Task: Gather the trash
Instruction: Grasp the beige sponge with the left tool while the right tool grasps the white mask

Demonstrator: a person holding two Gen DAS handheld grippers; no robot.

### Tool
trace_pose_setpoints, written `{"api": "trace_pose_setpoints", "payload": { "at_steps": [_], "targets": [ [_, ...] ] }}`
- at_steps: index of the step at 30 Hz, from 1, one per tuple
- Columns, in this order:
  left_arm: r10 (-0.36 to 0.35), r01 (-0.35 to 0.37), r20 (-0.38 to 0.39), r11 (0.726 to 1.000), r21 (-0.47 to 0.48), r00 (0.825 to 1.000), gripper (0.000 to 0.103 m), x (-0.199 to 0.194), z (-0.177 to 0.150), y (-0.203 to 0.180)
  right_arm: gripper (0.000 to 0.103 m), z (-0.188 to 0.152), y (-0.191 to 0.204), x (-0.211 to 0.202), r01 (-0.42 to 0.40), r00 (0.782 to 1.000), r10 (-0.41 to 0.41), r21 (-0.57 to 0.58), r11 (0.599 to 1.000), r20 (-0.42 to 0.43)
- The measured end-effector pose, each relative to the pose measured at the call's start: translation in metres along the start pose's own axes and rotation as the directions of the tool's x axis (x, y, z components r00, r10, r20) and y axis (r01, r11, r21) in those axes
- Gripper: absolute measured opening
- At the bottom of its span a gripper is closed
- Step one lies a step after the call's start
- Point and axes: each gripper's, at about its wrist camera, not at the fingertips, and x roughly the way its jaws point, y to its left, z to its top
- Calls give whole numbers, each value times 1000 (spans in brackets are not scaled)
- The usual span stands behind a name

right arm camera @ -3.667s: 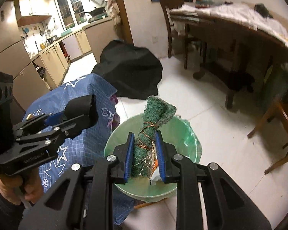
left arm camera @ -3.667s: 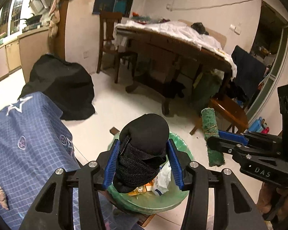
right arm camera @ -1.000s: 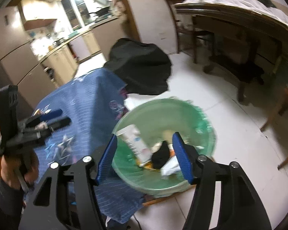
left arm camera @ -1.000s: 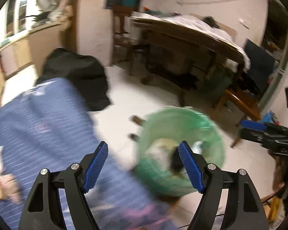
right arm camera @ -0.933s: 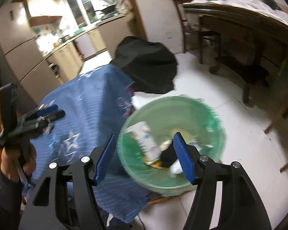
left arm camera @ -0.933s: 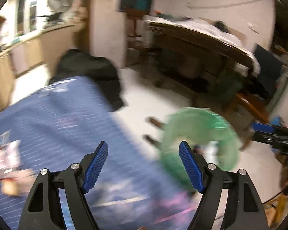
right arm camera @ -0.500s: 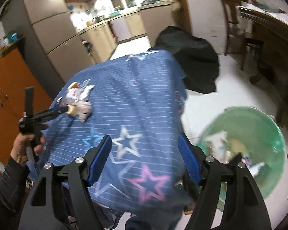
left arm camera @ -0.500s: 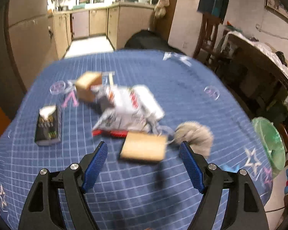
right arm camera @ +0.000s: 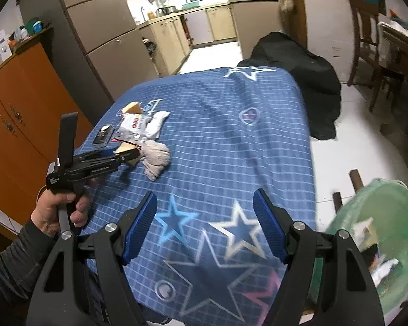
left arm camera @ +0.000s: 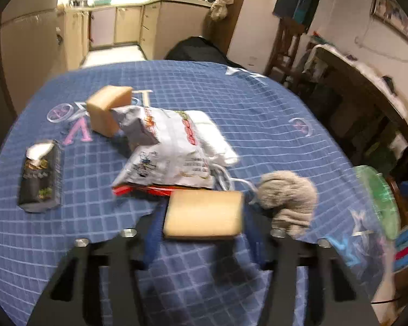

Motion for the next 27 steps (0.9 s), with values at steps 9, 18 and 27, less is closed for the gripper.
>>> {"api": "trace_pose_setpoints", "payload": {
  "at_steps": [9, 18, 27],
  "targets": [
    [21, -17, 45, 997, -74, 999, 49, -33, -22, 26, 61, 42, 63, 64, -114, 993, 110, -92, 989, -47],
    [33, -24, 58, 989, -147, 998, 49, -60, -35, 63, 61, 84, 108, 145, -184, 978, 176, -62, 981, -113],
    [-7, 15, 53, 990, -143, 999, 49, -59, -40, 60, 37, 114, 87, 204, -11, 981, 9, -5, 1000, -194]
  ]
}}
